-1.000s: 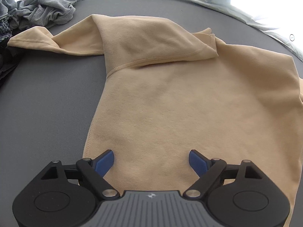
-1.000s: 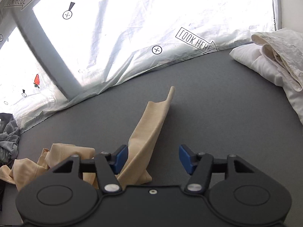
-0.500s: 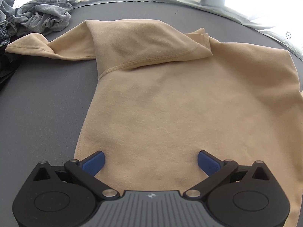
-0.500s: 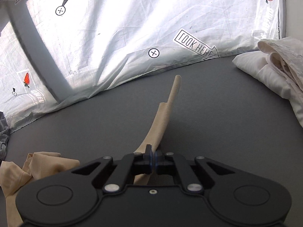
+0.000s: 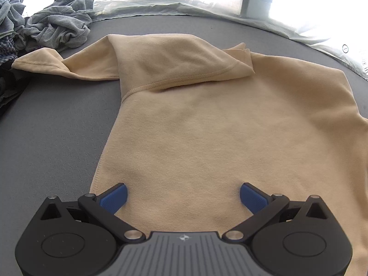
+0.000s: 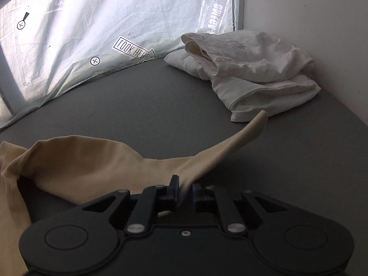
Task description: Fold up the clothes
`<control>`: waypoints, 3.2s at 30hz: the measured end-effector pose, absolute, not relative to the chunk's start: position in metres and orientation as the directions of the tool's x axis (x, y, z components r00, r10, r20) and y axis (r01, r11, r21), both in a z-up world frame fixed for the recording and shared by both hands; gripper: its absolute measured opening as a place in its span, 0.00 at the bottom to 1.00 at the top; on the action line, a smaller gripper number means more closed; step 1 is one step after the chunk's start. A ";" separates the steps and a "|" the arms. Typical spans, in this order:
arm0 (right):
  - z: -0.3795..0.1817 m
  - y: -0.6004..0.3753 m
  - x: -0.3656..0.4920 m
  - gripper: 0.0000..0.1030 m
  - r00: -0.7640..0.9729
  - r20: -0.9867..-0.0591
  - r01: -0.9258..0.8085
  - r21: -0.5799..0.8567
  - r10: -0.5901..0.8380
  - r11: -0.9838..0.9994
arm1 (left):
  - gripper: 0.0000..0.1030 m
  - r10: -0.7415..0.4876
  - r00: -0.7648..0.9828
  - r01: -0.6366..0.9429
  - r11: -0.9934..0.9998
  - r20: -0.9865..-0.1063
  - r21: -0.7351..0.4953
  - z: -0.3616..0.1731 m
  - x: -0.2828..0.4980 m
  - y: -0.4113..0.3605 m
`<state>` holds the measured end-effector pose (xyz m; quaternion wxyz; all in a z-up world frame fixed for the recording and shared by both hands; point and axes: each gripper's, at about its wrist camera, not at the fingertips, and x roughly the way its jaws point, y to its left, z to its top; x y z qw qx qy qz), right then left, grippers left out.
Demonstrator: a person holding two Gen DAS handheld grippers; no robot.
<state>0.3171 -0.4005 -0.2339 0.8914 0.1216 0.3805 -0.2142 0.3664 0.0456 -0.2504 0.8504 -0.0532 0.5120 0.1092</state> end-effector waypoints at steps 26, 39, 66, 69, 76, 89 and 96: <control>-0.232 -0.391 0.350 0.45 0.619 -0.733 0.455 0.043 -0.282 0.889 | 1.00 0.133 0.476 -0.229 0.973 -0.869 0.024 -0.252 0.363 0.048; -0.257 -0.381 0.381 0.56 0.600 -0.782 0.340 0.055 -0.171 0.939 | 1.00 0.134 0.480 -0.227 0.974 -0.867 0.024 -0.253 0.363 0.049; -0.177 -0.353 0.353 0.01 0.847 -0.438 0.296 -0.081 -0.301 0.952 | 1.00 0.137 0.496 -0.221 0.975 -0.858 0.028 -0.254 0.360 0.051; -0.208 -0.351 0.337 0.01 0.781 -0.545 0.305 -0.092 -0.304 0.948 | 1.00 0.139 0.502 -0.222 0.975 -0.854 0.028 -0.255 0.359 0.051; -0.234 -0.369 0.313 0.03 0.682 -0.663 0.408 -0.005 -0.309 0.913 | 1.00 0.141 0.505 -0.222 0.975 -0.851 0.030 -0.255 0.359 0.051; -0.209 -0.385 0.383 0.26 0.746 -0.601 0.419 0.086 -0.288 0.904 | 1.00 0.139 0.513 -0.215 0.976 -0.847 0.030 -0.256 0.358 0.051; -0.243 -0.384 0.392 0.31 0.645 -0.714 0.404 0.018 -0.271 0.914 | 1.00 0.139 0.513 -0.214 0.976 -0.847 0.031 -0.256 0.358 0.052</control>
